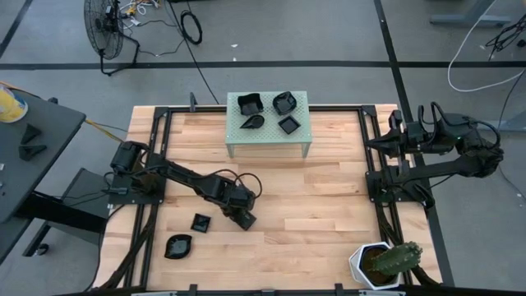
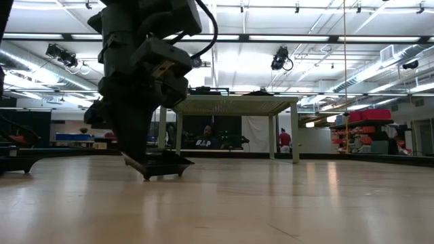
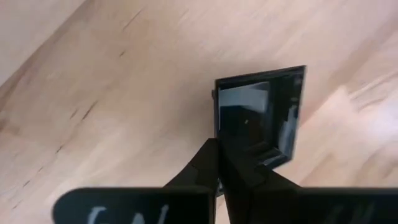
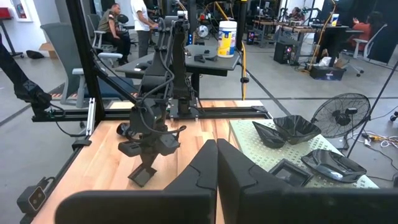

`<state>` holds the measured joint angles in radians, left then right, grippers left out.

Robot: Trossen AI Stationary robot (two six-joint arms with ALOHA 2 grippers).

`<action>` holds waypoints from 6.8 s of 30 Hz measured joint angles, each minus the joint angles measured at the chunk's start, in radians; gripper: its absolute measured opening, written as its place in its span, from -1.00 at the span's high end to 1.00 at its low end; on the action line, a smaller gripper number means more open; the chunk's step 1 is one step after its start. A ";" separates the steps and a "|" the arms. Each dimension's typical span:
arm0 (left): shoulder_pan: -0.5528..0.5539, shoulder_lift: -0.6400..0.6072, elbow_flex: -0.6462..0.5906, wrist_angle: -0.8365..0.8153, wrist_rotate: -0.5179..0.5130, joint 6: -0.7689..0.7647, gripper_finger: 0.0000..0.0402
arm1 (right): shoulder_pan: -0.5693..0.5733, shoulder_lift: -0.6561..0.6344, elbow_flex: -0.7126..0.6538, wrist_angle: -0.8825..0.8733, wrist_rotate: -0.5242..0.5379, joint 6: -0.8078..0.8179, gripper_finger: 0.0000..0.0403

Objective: Pick & Place Mini shaped plates
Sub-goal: Stack the square plate on top of the square plate on the shelf

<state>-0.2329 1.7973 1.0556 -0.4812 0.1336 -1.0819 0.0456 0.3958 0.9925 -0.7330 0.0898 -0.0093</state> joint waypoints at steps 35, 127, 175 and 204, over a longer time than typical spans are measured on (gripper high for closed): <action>0.190 0.000 0.365 -0.180 -0.112 0.078 0.93 | 0.000 0.000 0.000 0.000 0.000 0.000 0.98; 0.663 0.137 0.672 0.034 0.017 0.910 0.93 | 0.000 0.000 0.000 0.000 0.000 0.000 0.98; 0.614 0.039 0.674 -0.232 0.006 0.895 0.26 | 0.000 0.000 0.000 0.000 0.000 0.000 0.98; 0.324 -0.136 0.248 -0.372 0.025 0.620 0.26 | 0.000 0.000 0.000 0.000 0.000 0.000 0.98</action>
<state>0.0909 1.6611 1.3040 -0.8530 0.1589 -0.4620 0.0456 0.3962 0.9928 -0.7333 0.0898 -0.0093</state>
